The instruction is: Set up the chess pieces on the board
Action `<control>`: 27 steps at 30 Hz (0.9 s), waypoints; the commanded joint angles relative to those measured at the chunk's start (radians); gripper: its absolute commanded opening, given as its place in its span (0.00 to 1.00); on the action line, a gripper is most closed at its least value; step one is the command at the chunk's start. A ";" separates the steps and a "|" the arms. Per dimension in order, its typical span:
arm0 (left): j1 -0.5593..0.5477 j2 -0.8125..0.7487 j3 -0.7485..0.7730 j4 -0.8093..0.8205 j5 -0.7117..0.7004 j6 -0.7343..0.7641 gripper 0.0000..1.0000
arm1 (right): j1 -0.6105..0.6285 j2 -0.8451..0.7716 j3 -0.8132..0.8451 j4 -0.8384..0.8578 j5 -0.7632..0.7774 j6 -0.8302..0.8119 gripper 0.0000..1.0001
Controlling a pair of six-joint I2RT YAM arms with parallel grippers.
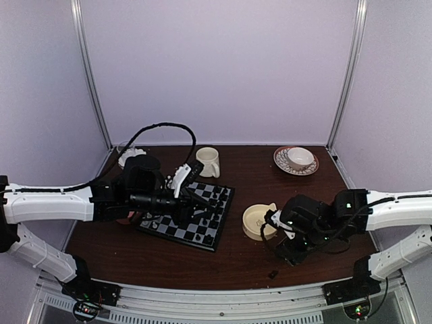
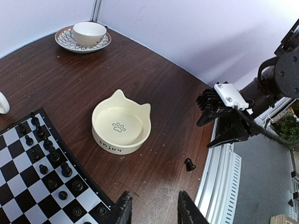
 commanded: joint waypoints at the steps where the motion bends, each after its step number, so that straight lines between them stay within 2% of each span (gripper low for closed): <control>1: -0.005 -0.001 0.000 0.017 -0.017 0.024 0.34 | 0.021 0.038 0.010 0.015 0.014 0.105 0.51; 6: -0.004 0.006 0.003 0.011 -0.031 0.025 0.35 | 0.093 -0.002 -0.075 0.206 0.147 0.497 0.67; 9: -0.005 0.010 0.005 0.010 -0.036 0.026 0.35 | 0.163 0.001 -0.091 0.249 0.276 0.692 0.70; 12: -0.004 0.013 0.003 0.010 -0.046 0.026 0.35 | 0.225 0.084 0.002 0.014 0.419 0.994 0.71; 15: -0.004 0.011 0.003 0.012 -0.043 0.017 0.35 | 0.240 0.229 0.139 -0.230 0.375 1.236 0.68; 17: -0.004 0.009 0.003 0.015 -0.034 0.008 0.35 | 0.249 0.344 0.241 -0.326 0.337 1.319 0.68; 22: -0.004 0.001 0.001 0.012 -0.044 -0.001 0.35 | 0.267 0.524 0.357 -0.387 0.255 1.445 0.68; 25: -0.004 -0.006 -0.004 0.014 -0.050 -0.002 0.35 | 0.268 0.544 0.359 -0.428 0.245 1.524 0.69; 27: -0.005 -0.010 -0.008 0.016 -0.059 -0.004 0.35 | 0.268 0.523 0.301 -0.389 0.230 1.573 0.69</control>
